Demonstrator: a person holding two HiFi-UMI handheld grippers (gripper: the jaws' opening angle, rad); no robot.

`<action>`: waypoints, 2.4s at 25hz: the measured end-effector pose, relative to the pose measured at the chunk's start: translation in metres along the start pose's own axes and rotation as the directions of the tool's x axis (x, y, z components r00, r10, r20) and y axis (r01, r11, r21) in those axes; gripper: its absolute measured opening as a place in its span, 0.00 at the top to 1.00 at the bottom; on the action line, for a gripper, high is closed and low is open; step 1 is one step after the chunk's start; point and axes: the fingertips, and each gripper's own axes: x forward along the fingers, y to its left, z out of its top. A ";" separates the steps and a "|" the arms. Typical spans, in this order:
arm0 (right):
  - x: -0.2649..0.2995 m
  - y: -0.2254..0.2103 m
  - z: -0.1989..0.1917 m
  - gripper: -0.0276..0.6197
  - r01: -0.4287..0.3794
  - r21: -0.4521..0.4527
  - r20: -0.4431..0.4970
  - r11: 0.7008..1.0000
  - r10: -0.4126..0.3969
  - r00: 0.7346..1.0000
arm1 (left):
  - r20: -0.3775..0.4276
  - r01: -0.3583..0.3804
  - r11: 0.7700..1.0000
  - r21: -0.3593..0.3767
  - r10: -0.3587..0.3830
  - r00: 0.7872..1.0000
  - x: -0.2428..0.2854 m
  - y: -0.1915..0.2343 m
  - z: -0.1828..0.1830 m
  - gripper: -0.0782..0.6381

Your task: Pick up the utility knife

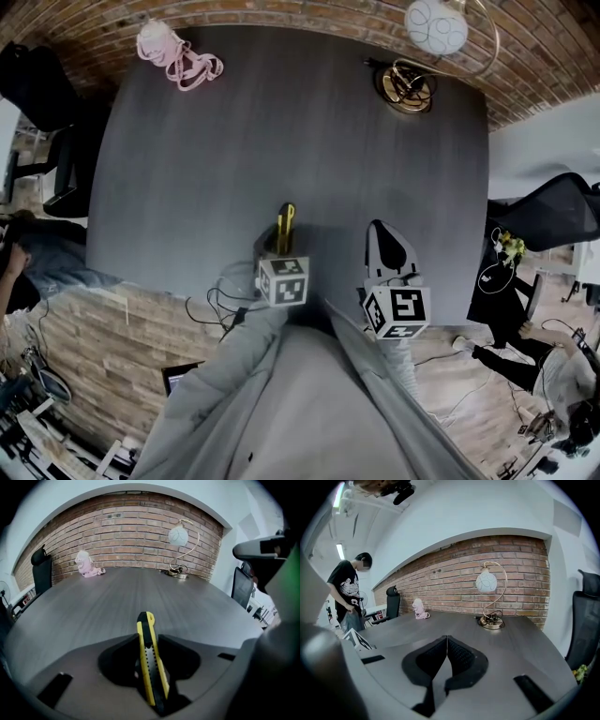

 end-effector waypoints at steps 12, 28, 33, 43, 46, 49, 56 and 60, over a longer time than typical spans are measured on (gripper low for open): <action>0.004 0.003 0.002 0.93 0.008 -0.004 -0.001 1.000 -0.008 1.000 | 0.041 0.023 1.000 -0.012 -0.023 0.999 -0.007 0.016 0.013 0.72; 0.009 0.027 0.019 0.93 -0.010 -0.032 0.034 0.999 0.011 0.999 | 0.239 0.035 0.999 0.025 -0.040 0.970 -0.048 0.045 0.076 0.72; 0.008 0.034 0.031 0.93 -0.007 -0.041 0.065 0.999 0.010 0.998 | 0.341 0.025 0.999 0.020 -0.030 0.940 -0.074 0.059 0.105 0.72; 0.003 0.035 0.053 0.93 0.004 -0.033 0.128 0.999 0.000 0.992 | 0.496 0.005 0.998 0.056 -0.032 0.868 -0.127 0.072 0.156 0.72; 0.004 0.036 0.058 0.93 0.005 -0.035 0.141 0.999 0.000 0.990 | 0.530 -0.002 0.998 0.056 -0.028 0.848 -0.139 0.080 0.170 0.72; 0.005 0.038 0.063 0.93 0.004 -0.037 0.152 0.999 0.002 0.988 | 0.559 -0.014 0.998 0.062 -0.023 0.829 -0.151 0.089 0.182 0.72; 0.002 0.032 0.076 0.93 0.005 -0.040 0.184 0.999 0.002 0.983 | 0.604 -0.026 0.998 0.052 -0.010 0.797 -0.170 0.096 0.197 0.72; 0.001 0.029 0.081 0.93 0.003 -0.042 0.198 0.999 0.005 0.980 | 0.616 -0.030 0.999 0.039 0.000 0.787 -0.175 0.098 0.203 0.72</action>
